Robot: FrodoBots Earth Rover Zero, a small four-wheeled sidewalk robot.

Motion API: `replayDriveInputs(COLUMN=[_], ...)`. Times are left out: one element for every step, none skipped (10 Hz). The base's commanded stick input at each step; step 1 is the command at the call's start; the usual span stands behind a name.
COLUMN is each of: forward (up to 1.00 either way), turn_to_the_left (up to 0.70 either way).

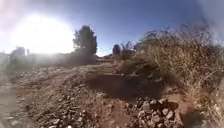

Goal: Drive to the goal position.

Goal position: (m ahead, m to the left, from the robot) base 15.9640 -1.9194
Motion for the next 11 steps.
replayDriveInputs(forward=[0.50, 0.50, 0.50, 0.50, 0.50, 0.50, 0.50, 0.50, 0.50, 0.50, 0.50], turn_to_the_left=[0.00, 0.00, 0.00, 0.00, 0.00, 0.00, 0.00, 0.00, 0.00, 0.00, 0.00])
